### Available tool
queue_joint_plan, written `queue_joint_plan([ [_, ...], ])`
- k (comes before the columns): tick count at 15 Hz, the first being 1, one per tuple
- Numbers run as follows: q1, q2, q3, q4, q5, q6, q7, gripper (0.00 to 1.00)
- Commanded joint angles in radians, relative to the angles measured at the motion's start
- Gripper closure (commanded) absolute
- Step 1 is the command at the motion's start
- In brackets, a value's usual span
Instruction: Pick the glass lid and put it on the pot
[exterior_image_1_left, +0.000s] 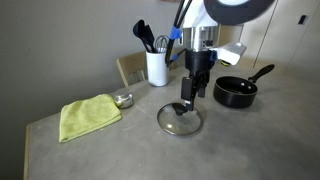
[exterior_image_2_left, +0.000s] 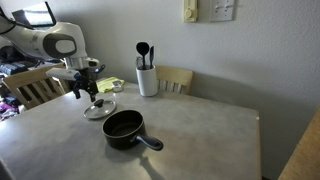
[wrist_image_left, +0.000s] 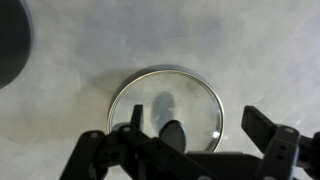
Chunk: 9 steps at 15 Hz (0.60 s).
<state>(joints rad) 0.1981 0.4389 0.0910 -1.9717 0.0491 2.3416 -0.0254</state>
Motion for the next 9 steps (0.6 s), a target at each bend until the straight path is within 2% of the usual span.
queue_joint_plan([
  [1, -0.016, 0.001, 0.017, 0.002, -0.010, -0.003, 0.007, 0.00],
  [9, -0.013, 0.004, 0.011, -0.009, -0.010, 0.012, 0.031, 0.00],
])
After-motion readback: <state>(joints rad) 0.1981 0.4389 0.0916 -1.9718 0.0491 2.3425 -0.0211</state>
